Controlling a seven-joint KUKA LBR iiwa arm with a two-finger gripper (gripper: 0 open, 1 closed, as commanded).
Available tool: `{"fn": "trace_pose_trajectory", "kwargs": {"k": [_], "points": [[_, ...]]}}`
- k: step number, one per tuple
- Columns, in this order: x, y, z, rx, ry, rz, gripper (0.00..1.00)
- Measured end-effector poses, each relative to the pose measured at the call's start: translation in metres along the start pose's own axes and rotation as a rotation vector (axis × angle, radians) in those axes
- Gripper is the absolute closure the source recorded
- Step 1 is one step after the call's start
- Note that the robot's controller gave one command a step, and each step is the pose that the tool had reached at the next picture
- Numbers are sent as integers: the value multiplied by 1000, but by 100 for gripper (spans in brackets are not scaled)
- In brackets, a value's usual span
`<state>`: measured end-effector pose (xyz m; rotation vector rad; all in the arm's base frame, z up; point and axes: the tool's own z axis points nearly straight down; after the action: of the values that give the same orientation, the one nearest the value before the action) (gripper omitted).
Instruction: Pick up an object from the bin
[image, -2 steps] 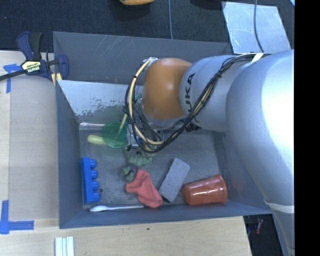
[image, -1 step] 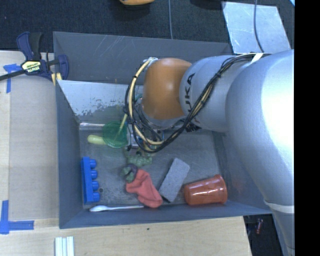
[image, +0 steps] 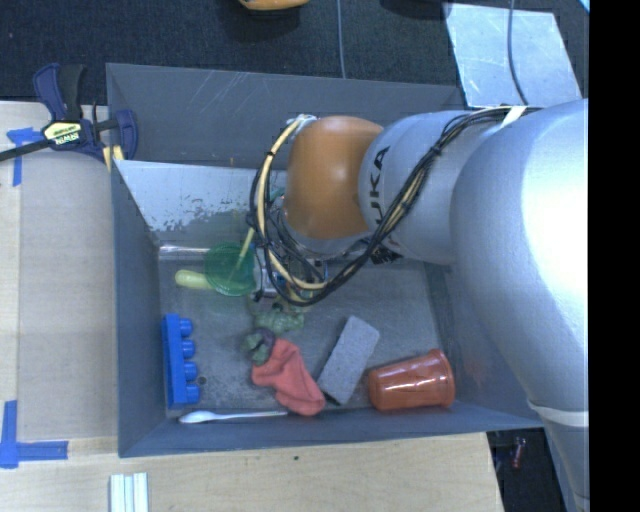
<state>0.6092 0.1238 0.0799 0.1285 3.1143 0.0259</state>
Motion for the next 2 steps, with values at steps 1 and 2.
{"fn": "trace_pose_trajectory", "kwargs": {"k": [1, 2], "points": [[0, 0, 0, 0, 0, 0, 100], [12, -9, -17, -1, -3, -20, 100]]}}
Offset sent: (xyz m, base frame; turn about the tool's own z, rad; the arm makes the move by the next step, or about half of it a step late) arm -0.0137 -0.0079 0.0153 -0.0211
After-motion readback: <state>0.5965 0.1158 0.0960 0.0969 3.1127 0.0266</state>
